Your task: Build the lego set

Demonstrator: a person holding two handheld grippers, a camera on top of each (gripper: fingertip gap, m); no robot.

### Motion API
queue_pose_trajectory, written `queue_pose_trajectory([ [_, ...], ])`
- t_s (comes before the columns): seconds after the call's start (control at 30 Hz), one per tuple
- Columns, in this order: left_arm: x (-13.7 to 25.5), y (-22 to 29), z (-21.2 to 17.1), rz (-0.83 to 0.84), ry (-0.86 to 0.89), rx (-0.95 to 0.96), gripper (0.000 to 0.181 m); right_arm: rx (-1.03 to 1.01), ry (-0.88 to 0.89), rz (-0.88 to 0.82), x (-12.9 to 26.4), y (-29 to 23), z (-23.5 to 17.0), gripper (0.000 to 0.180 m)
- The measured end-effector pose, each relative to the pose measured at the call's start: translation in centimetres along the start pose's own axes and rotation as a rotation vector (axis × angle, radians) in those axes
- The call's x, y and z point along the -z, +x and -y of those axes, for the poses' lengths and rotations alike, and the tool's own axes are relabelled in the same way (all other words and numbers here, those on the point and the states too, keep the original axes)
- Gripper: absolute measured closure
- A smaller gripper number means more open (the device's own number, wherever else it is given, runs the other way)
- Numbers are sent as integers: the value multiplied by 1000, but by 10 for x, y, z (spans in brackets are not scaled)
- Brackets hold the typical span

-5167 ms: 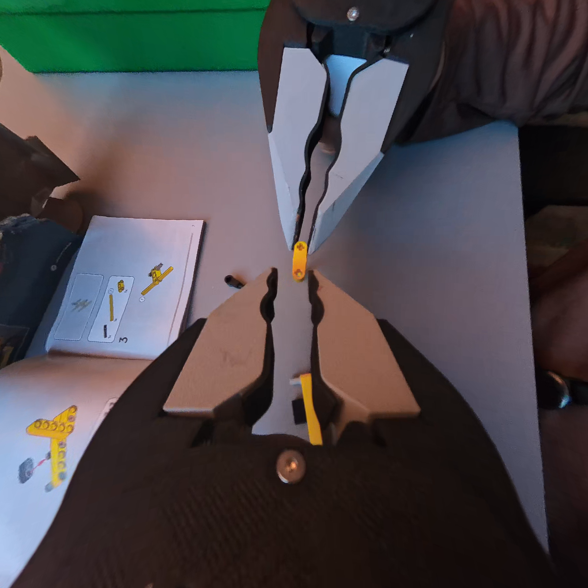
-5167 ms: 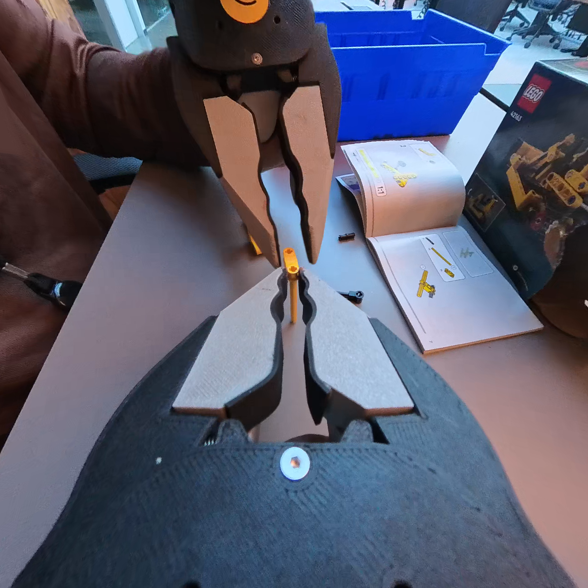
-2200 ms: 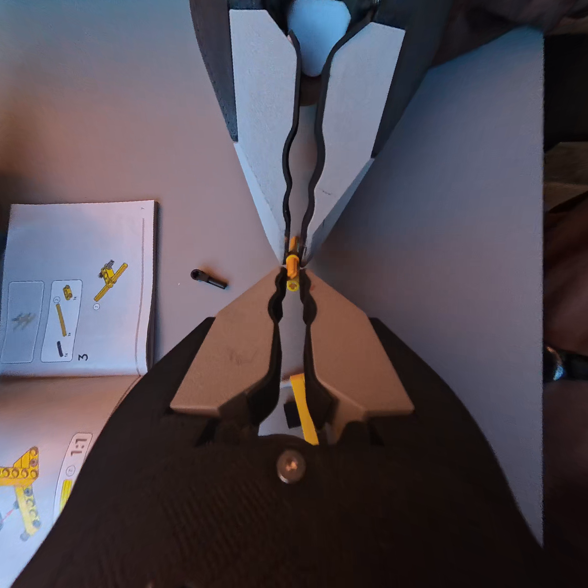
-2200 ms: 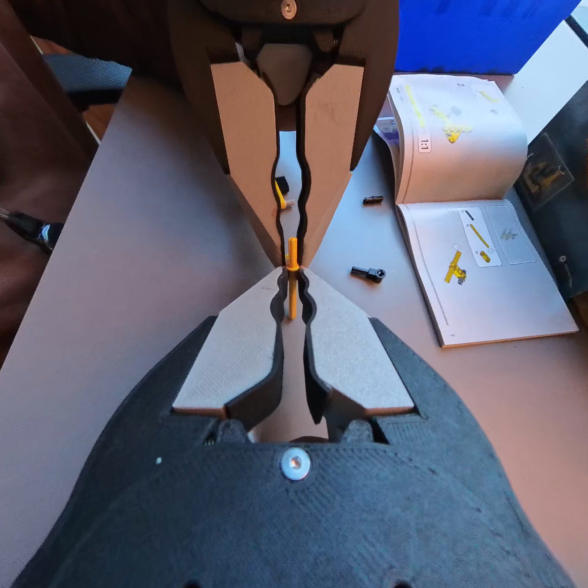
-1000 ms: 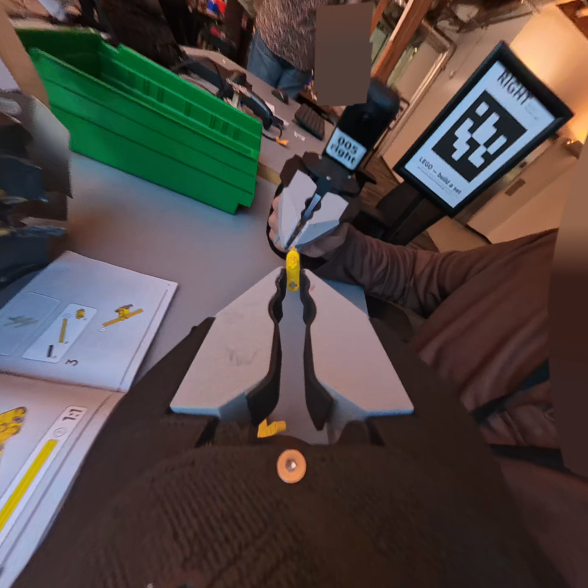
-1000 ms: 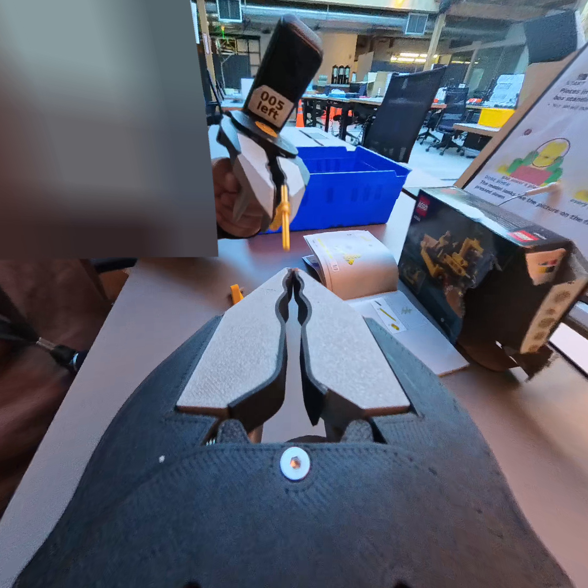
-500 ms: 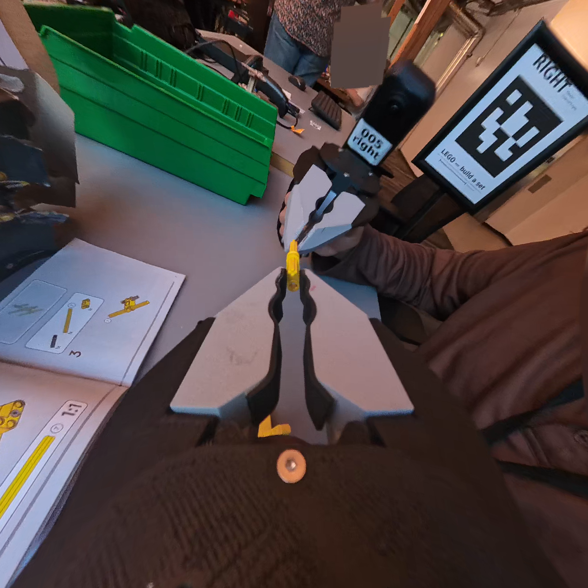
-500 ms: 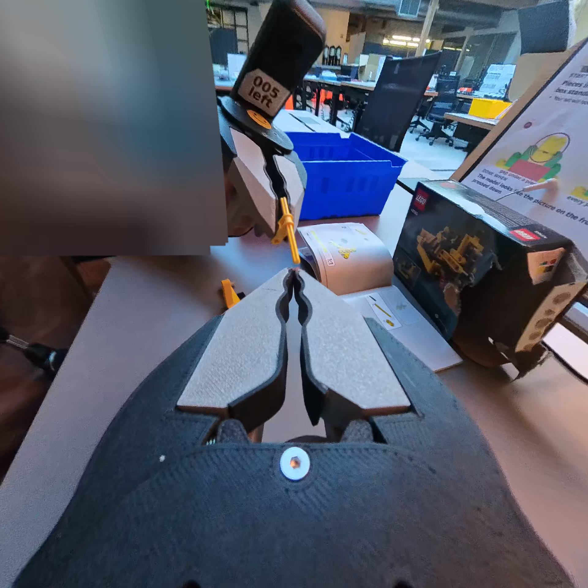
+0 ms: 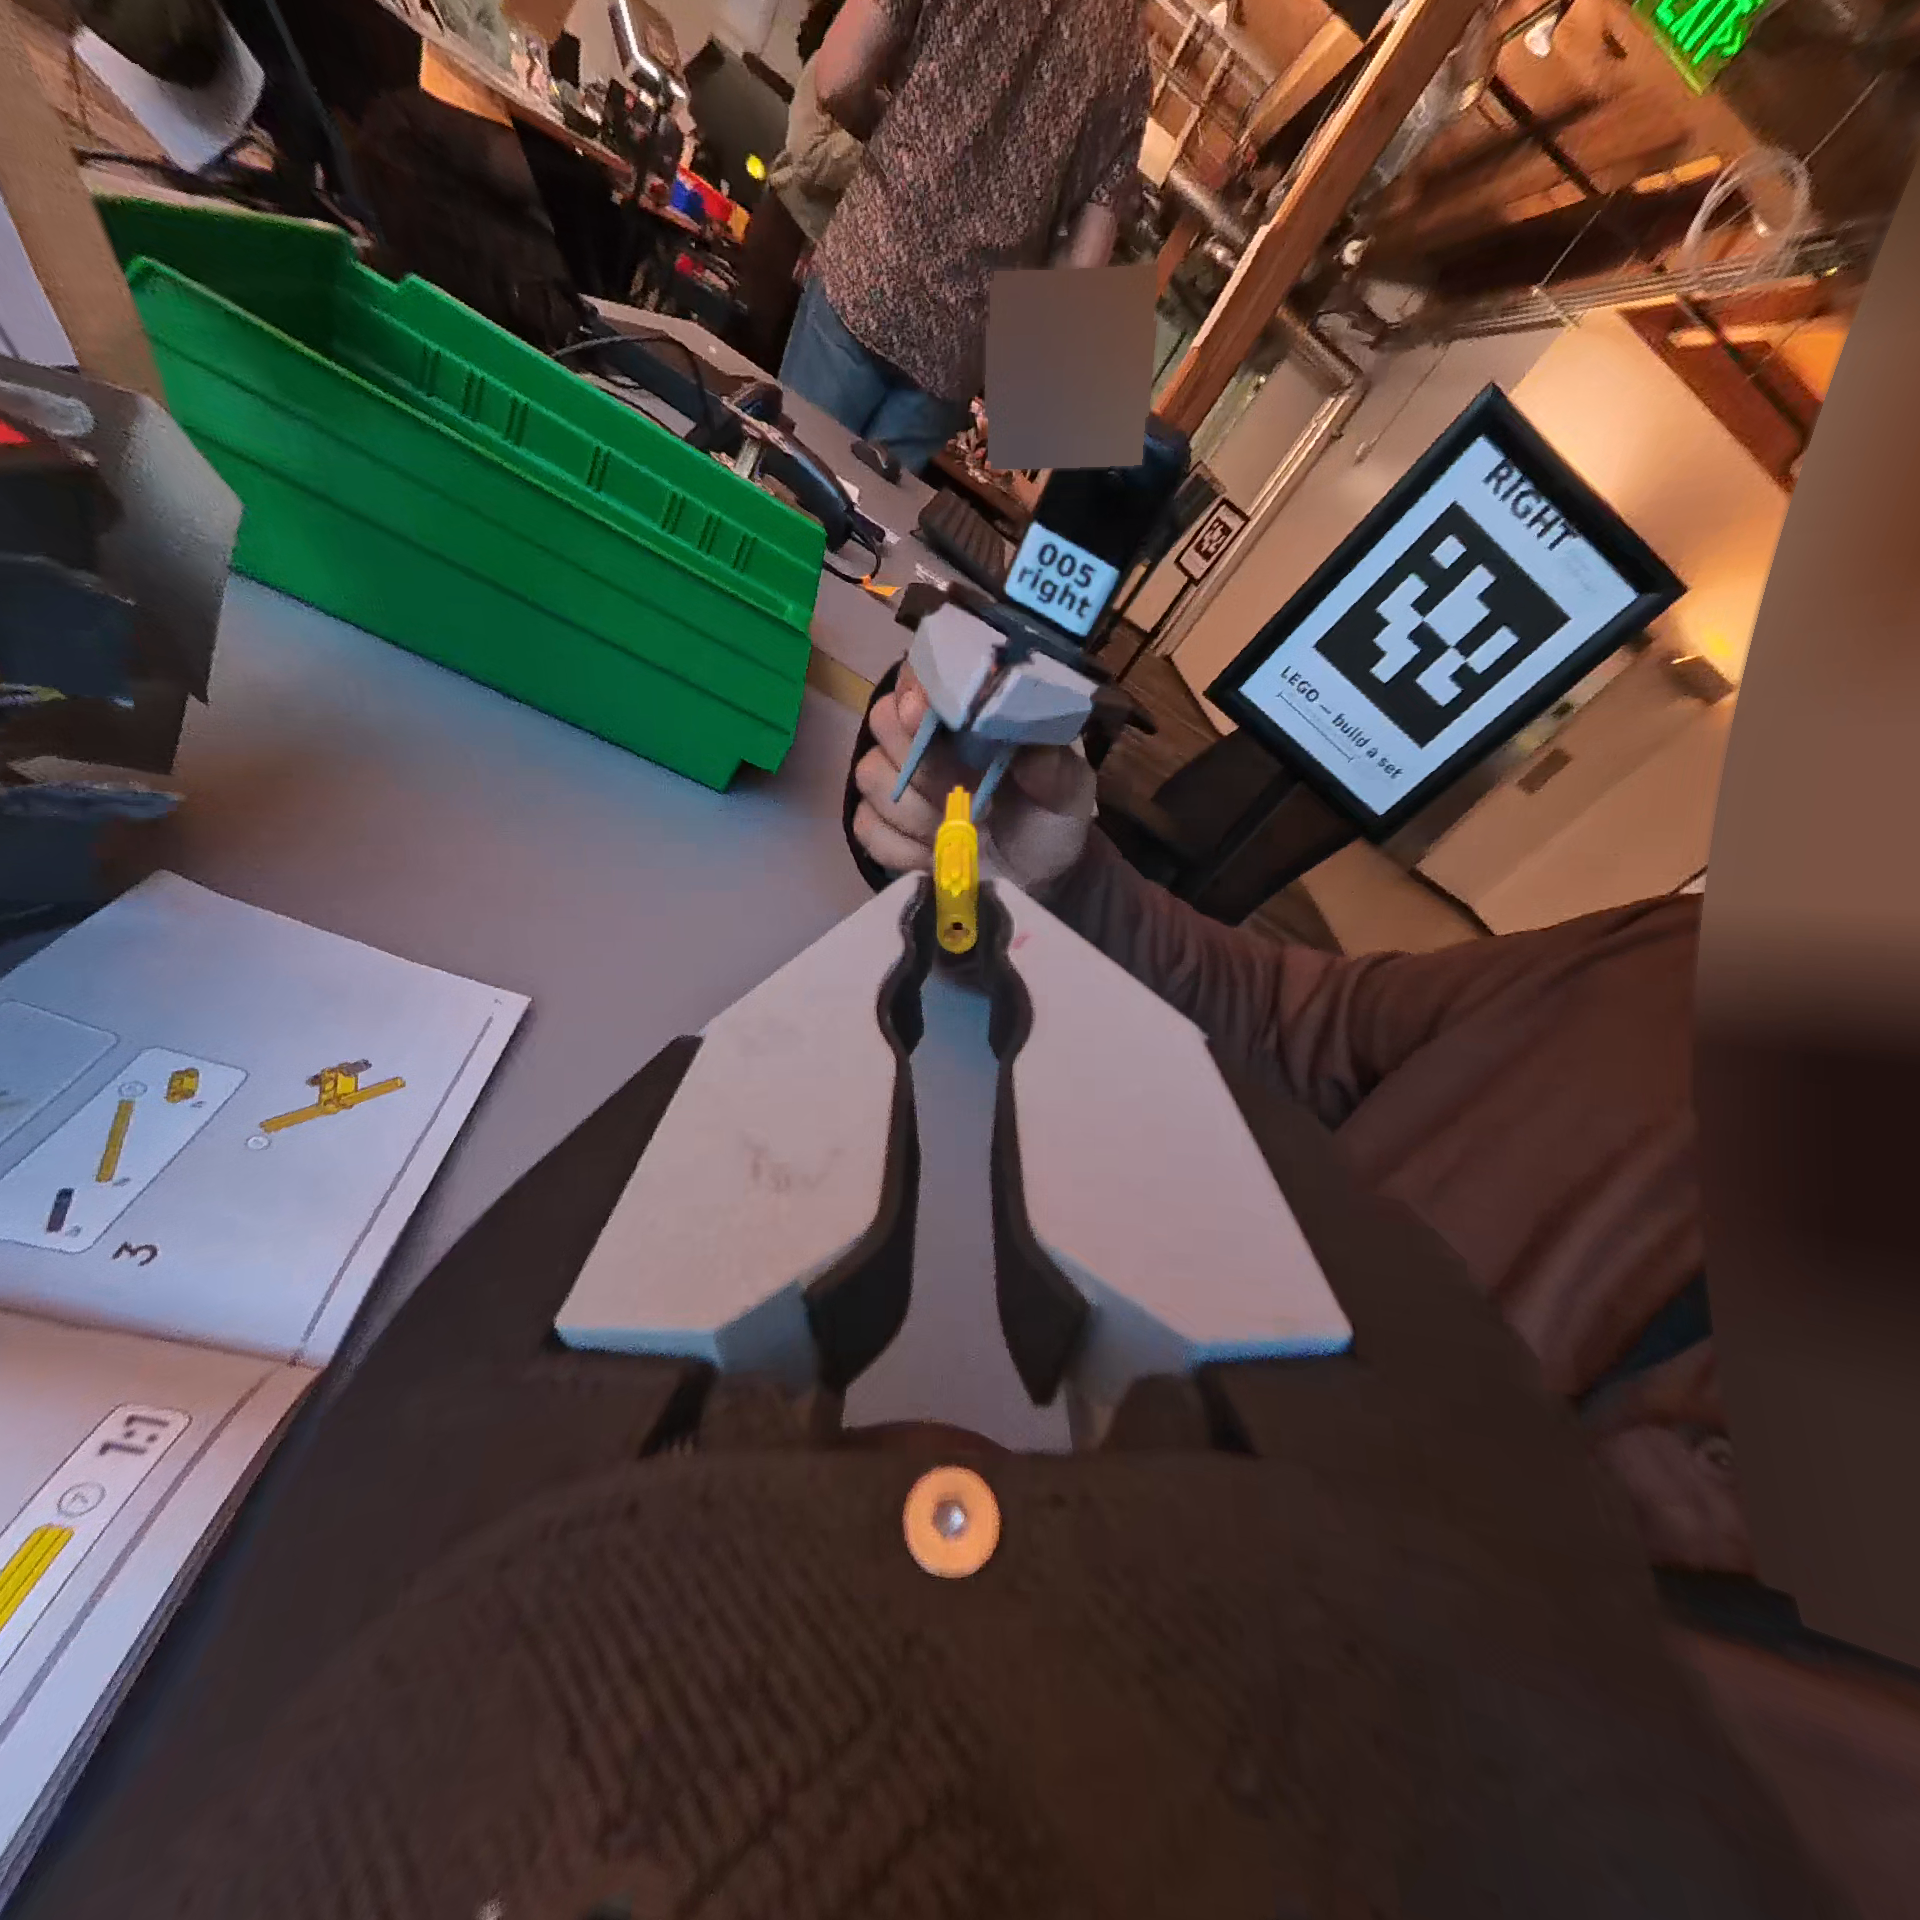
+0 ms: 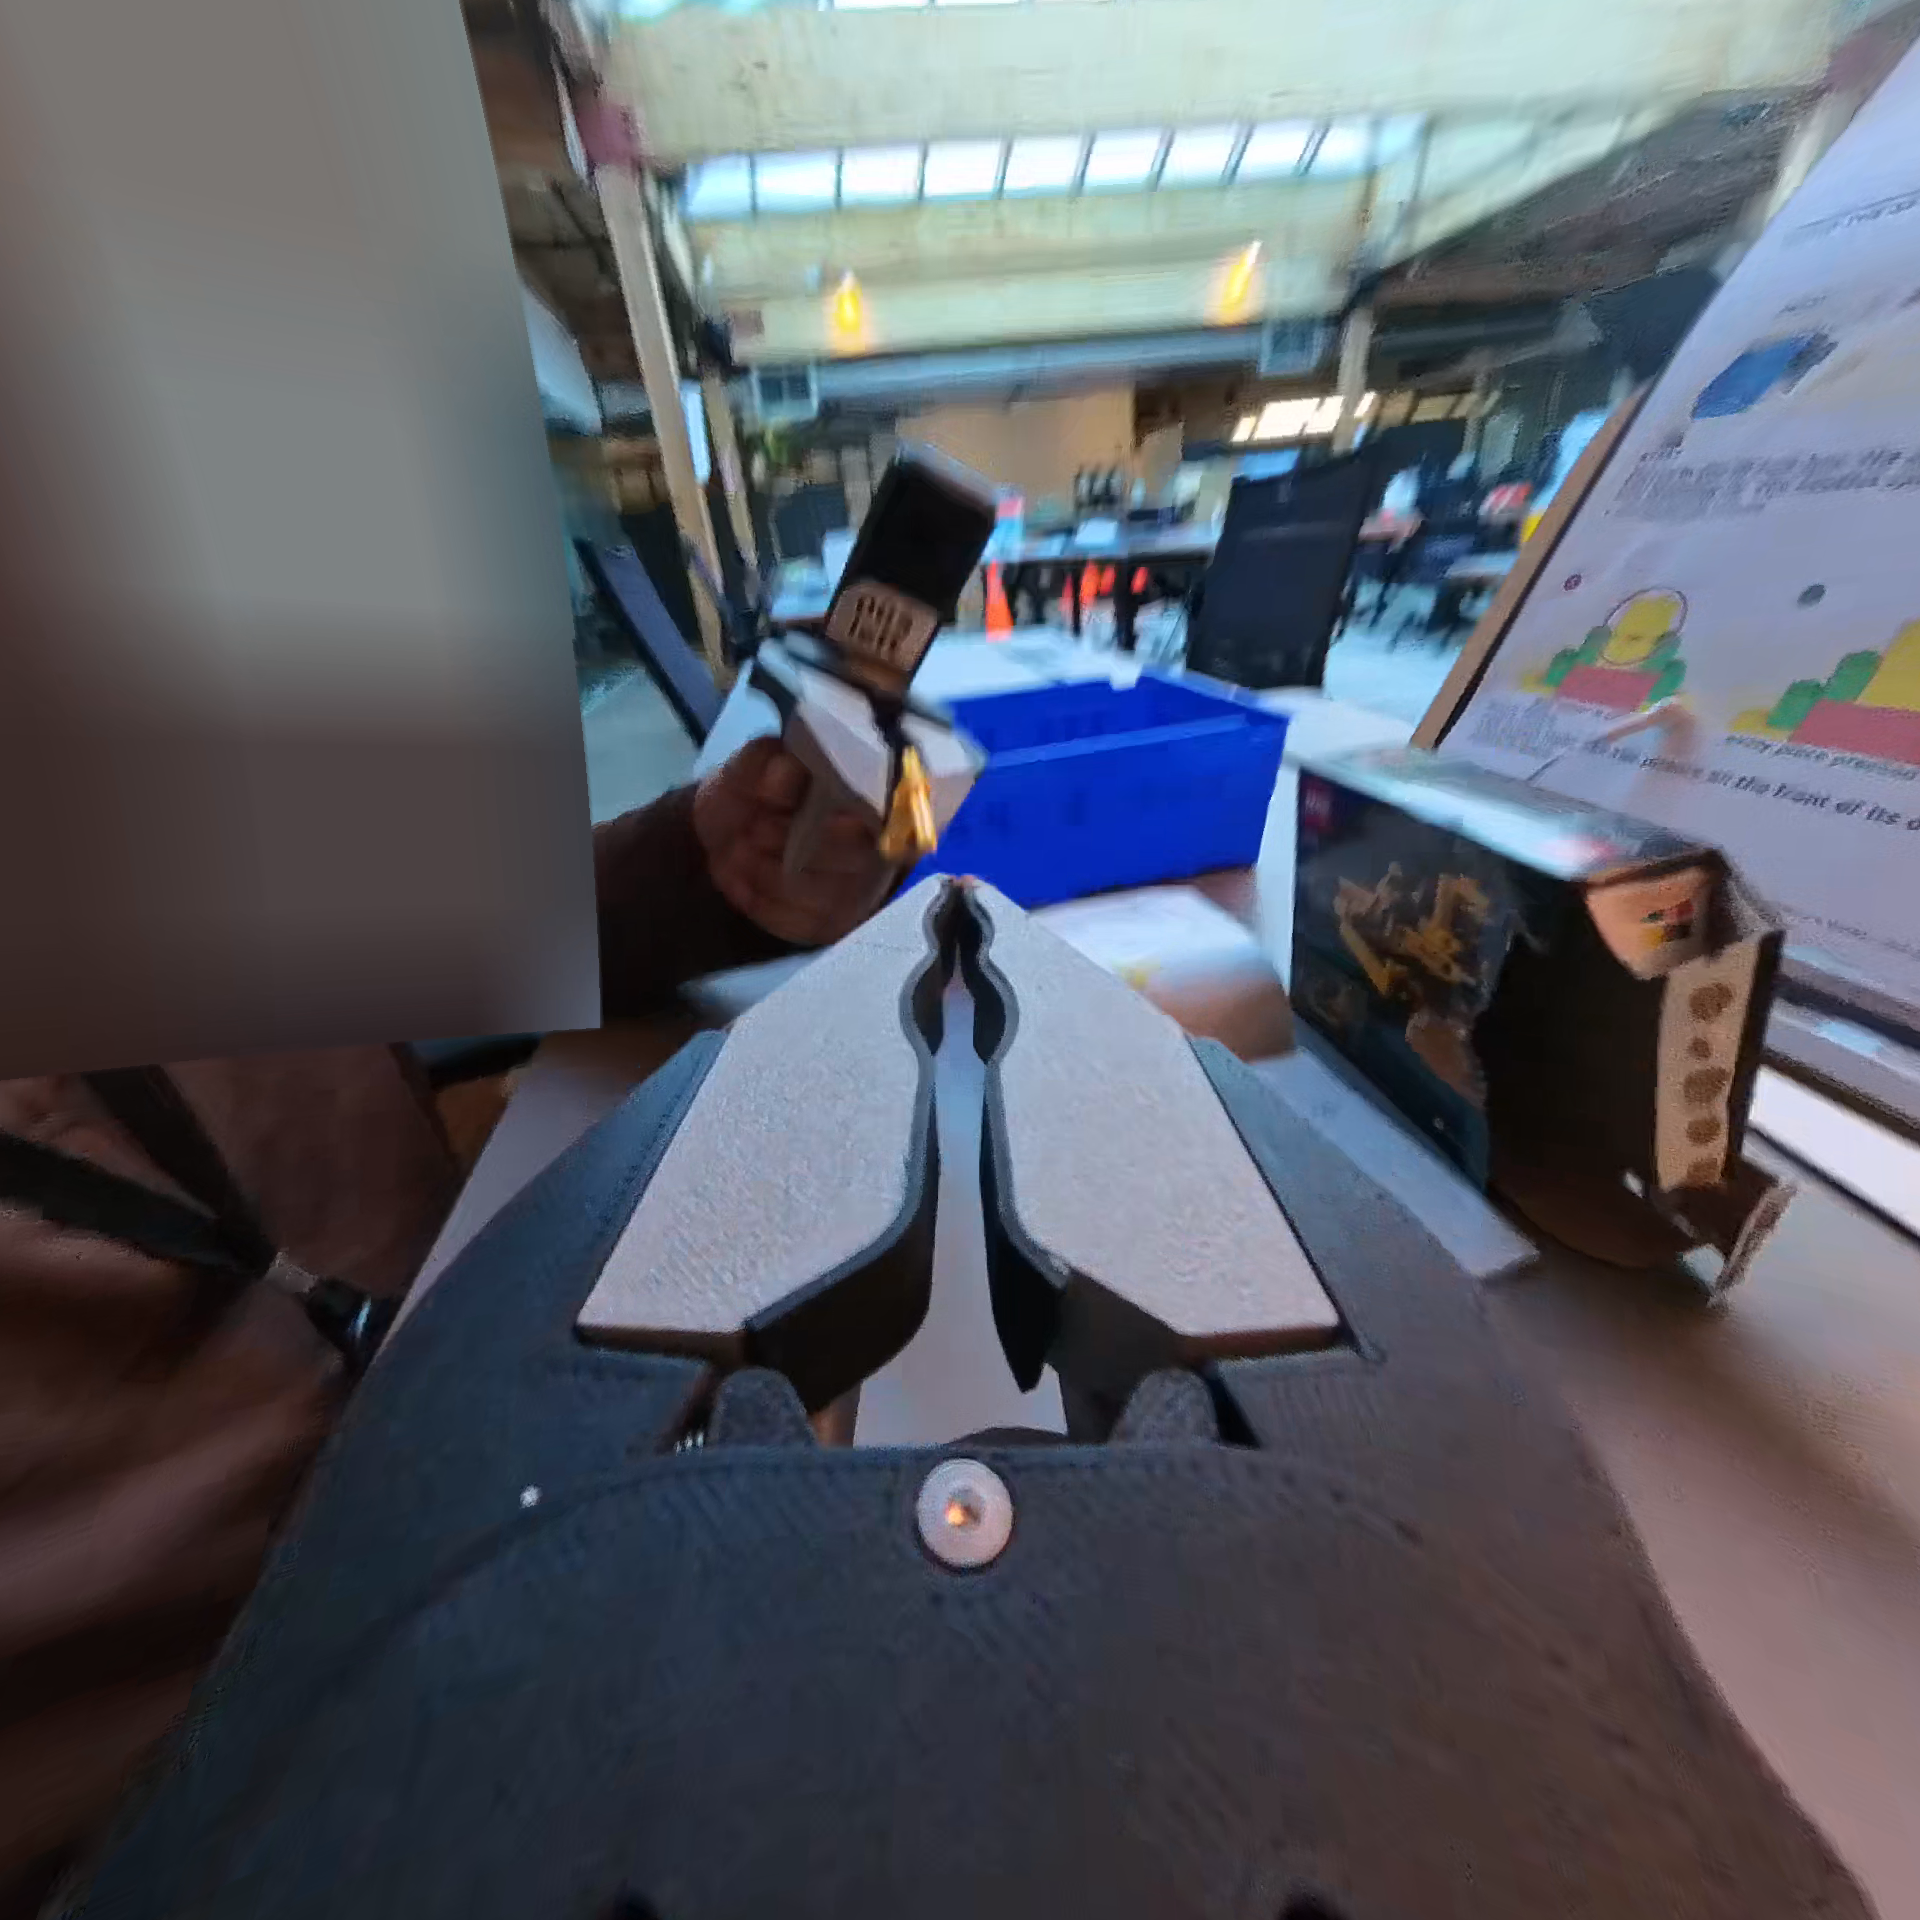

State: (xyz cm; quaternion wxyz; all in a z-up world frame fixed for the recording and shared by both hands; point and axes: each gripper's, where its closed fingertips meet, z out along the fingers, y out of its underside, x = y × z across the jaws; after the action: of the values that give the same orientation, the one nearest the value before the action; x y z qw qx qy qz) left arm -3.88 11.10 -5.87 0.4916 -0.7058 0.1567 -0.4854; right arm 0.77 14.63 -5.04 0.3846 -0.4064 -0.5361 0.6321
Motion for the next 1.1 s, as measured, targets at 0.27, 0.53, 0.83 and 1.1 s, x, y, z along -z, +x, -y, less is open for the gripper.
queue_pose_trajectory([
  [0.27,-2,-24,-31,213,-232,-218,175,64,-744,-48,7,14,-118,180],
  [0.53,-22,-49,-83,397,-506,-425,176,277,-664,-89,-34,1,-95,180],
  [0.83,-13,-47,-68,383,-440,-375,176,300,-770,-178,-7,27,-116,180],
  [1.1,-20,-46,-71,412,-452,-441,176,319,-733,-225,-5,33,-108,180],
])
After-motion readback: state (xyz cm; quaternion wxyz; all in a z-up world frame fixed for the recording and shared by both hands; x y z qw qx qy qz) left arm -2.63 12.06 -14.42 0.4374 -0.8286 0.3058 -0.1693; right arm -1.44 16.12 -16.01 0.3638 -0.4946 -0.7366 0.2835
